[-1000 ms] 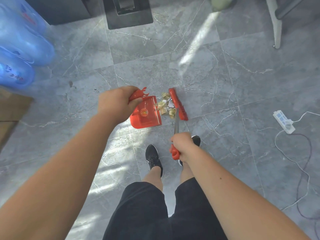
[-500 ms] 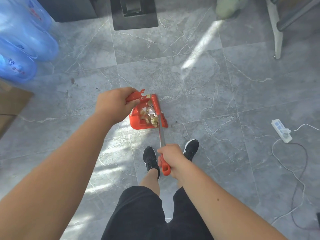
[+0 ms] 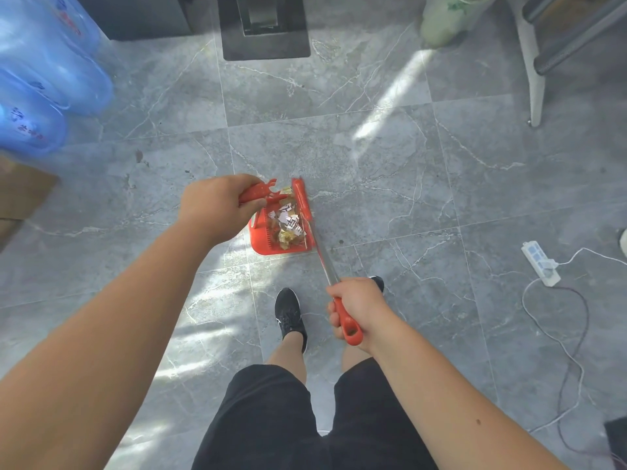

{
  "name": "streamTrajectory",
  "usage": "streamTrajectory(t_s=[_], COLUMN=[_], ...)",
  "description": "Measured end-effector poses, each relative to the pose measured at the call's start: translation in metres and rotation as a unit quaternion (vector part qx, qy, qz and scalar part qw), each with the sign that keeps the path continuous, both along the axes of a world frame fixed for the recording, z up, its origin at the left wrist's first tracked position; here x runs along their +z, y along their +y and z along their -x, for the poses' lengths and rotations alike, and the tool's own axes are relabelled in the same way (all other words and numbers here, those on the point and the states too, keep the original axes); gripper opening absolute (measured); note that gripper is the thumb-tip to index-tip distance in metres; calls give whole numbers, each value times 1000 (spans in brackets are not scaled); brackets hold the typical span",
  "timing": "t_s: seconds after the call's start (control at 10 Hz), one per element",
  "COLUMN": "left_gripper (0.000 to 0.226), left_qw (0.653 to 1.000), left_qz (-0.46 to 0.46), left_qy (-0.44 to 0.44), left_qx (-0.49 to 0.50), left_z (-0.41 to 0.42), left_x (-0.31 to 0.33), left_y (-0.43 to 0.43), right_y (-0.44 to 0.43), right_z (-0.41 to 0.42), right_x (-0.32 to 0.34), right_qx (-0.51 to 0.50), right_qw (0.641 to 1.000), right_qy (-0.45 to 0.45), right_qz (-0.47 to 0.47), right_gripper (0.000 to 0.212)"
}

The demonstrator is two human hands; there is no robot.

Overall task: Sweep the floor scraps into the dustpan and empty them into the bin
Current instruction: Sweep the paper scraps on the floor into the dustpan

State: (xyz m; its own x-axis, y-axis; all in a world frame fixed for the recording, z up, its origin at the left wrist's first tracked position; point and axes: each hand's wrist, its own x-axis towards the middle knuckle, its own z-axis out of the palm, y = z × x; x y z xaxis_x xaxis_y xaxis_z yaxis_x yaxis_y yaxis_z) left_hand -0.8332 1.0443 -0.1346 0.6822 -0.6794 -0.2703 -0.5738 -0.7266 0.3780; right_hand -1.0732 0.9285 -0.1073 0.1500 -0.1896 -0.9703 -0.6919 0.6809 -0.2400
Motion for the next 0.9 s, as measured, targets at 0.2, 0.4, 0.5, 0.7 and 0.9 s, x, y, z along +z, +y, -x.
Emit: streamTrajectory(t_s=[0.2,0.4,0.5,0.7,0.9], left_gripper=[26,26,27,26,25], left_qw=[998,992,988,987,985], left_qz=[11,12,10,7,7], left_qy=[-10,-6,-10,-11,-4], left_qx=[55,129,151,162,175], left_z=[6,24,31,36,38], left_x=[6,2,-1,-3,-3], left_y=[25,53,60,63,58], right_y=[-8,-38,-45,-42,-46], right_z=[-20,-56,-71,-53,6], right_x=[-10,-42,-52,-65,-54], right_qx=[138,297,356,506,509], right_qw=[984,942,918,834,830], right_qy=[11,34,40,81,106], right_qz=[109,153,170,203,202], right_gripper=[12,20,25,25,12])
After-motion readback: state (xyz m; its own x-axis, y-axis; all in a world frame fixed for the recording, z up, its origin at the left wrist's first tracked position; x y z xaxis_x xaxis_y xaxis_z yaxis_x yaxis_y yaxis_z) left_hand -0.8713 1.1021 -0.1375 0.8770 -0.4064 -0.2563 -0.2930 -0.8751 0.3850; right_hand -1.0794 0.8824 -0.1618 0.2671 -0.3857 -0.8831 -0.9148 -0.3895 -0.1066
